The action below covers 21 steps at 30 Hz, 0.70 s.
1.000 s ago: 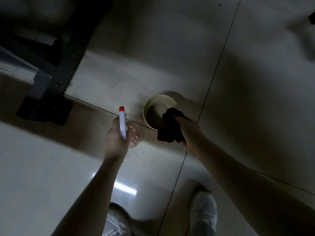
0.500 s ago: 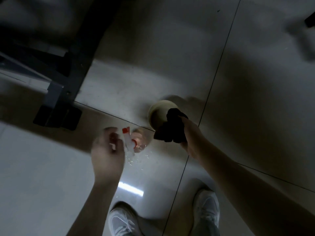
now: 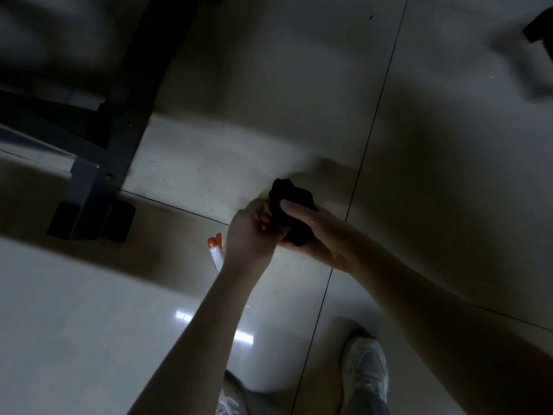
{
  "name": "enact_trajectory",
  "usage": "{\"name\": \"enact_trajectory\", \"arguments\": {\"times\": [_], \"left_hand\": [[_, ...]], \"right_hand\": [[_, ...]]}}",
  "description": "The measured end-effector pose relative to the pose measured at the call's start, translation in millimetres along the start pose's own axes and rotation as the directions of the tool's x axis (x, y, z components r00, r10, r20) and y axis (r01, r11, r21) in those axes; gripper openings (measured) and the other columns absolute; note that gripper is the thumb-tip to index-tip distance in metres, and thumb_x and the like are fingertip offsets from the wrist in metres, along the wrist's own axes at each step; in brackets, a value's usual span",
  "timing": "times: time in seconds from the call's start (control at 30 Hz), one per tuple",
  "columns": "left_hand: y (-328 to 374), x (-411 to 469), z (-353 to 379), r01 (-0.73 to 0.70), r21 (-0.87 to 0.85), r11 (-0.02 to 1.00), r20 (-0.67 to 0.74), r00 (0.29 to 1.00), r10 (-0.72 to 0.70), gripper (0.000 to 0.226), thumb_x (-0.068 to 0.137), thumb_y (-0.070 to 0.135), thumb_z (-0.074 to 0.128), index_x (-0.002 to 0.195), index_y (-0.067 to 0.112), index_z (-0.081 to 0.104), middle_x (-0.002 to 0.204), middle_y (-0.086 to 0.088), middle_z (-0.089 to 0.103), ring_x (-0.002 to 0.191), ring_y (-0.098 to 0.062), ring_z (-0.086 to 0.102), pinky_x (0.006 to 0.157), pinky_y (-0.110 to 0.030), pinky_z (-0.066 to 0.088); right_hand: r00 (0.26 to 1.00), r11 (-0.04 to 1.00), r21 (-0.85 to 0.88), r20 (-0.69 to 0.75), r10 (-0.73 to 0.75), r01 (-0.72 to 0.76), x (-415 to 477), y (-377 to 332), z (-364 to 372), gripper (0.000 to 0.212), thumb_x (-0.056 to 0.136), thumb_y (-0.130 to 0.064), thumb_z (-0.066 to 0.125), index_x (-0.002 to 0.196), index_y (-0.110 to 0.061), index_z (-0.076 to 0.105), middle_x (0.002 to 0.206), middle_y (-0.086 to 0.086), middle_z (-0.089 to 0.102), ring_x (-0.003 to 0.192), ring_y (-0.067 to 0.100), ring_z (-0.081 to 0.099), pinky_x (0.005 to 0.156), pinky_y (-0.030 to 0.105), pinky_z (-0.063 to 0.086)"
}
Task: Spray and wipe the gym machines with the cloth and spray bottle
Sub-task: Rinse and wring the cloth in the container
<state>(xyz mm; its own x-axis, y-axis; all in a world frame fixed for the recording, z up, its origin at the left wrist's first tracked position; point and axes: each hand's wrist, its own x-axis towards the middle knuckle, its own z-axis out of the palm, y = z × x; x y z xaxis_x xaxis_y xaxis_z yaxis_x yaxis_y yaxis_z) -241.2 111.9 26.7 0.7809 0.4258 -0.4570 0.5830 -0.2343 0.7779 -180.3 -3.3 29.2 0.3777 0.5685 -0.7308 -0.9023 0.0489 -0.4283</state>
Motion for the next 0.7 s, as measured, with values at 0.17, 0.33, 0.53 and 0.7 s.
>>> {"name": "enact_trajectory", "arguments": {"times": [0.17, 0.33, 0.53, 0.7], "left_hand": [[8, 19, -23, -0.046, 0.142, 0.989, 0.397, 0.918, -0.014, 0.055, 0.065, 0.014, 0.085, 0.101, 0.023, 0.046, 0.087, 0.013, 0.055, 0.077, -0.001, 0.053, 0.057, -0.004, 0.038], [6, 28, -47, -0.309, 0.371, 0.876, 0.469, 0.876, 0.111, 0.106, 0.065, 0.004, 0.083, 0.148, 0.027, 0.021, 0.147, 0.004, 0.035, 0.119, -0.010, 0.048, 0.089, -0.022, 0.046], [-9, 33, -18, -0.761, 0.367, 0.536, 0.573, 0.638, 0.514, 0.060, 0.072, 0.015, 0.080, 0.124, 0.006, 0.051, 0.091, -0.010, 0.070, 0.068, -0.019, 0.067, 0.055, -0.008, 0.040], [7, 44, -7, -0.705, 0.492, 0.510, 0.582, 0.702, 0.410, 0.045, 0.081, 0.016, 0.073, 0.121, 0.001, 0.060, 0.086, -0.013, 0.072, 0.075, -0.028, 0.069, 0.061, -0.019, 0.038]], "right_hand": [[0.992, 0.940, -0.332, 0.069, 0.103, -0.075, -4, -10, -9, 0.033, 0.084, 0.004, 0.060, 0.112, -0.011, 0.053, 0.102, 0.013, 0.056, 0.081, 0.017, 0.063, 0.061, 0.021, 0.056], [0.994, 0.915, -0.393, 0.029, 0.107, -0.087, 4, -20, -7, 0.039, 0.081, 0.008, 0.061, 0.111, -0.014, 0.051, 0.095, 0.014, 0.055, 0.057, 0.010, 0.058, 0.049, 0.016, 0.046], [0.946, 0.654, -0.716, -0.032, 0.321, -0.246, 10, -21, 12, 0.024, 0.076, 0.002, 0.071, 0.096, -0.008, 0.062, 0.094, 0.010, 0.060, 0.078, 0.015, 0.060, 0.066, 0.021, 0.056], [0.971, 0.584, -0.789, -0.065, 0.232, -0.193, 10, -34, 16, 0.030, 0.073, 0.009, 0.071, 0.098, -0.005, 0.061, 0.085, 0.008, 0.062, 0.073, 0.014, 0.064, 0.068, 0.022, 0.057]]}}
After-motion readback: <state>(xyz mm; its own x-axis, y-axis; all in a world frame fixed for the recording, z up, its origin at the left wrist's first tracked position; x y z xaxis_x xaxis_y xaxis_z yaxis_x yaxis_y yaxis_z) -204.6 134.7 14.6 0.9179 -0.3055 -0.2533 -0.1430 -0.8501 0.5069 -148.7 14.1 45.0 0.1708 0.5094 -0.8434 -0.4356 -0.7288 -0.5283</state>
